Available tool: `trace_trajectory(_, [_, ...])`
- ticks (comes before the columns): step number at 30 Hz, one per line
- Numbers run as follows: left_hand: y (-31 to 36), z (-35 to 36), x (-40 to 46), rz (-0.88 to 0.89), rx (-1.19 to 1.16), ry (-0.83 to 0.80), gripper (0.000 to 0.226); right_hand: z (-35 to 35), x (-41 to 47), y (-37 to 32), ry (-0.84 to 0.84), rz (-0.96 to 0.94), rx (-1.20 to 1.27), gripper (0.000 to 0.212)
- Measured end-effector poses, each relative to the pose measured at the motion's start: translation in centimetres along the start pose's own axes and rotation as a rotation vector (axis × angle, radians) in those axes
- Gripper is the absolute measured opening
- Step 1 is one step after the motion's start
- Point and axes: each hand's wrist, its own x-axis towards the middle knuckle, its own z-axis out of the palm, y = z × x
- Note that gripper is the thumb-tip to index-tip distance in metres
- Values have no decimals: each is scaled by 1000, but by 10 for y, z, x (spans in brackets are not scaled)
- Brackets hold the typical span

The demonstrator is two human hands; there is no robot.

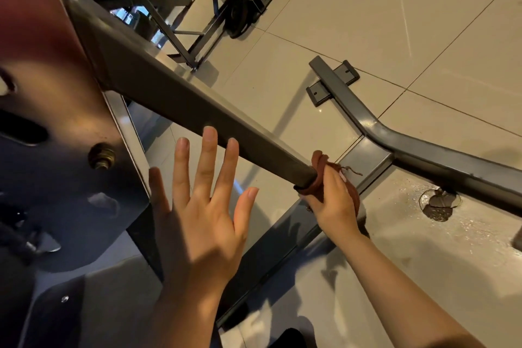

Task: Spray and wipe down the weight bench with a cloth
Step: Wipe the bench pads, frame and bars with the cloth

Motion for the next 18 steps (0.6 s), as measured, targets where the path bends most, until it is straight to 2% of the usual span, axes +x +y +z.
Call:
trace_trajectory(2, [-2,-3,0,16,27,3,62,-6,0,-46,52,-190,86,67])
trace_trajectory(5, [-5,-3,-1,37,33,15,65,-6,1,-110,190,-470,89,67])
trace_trajectory(8, [-7,-2,-1,65,-4,40,67,5,6,-121,332,-543,-6,69])
trace_trajectory(10, [-6,-1,-1,80,-28,64,66,14,8,-95,331,-440,-79,73])
trace_trajectory(13, [-4,1,-1,89,-52,96,65,27,2,-27,190,-133,-111,87])
trace_trajectory(16, [-2,6,-3,98,-90,131,63,28,-4,33,55,113,-133,84])
trace_trajectory(18, [-1,8,-2,94,-87,141,64,26,-3,50,-15,208,-126,80])
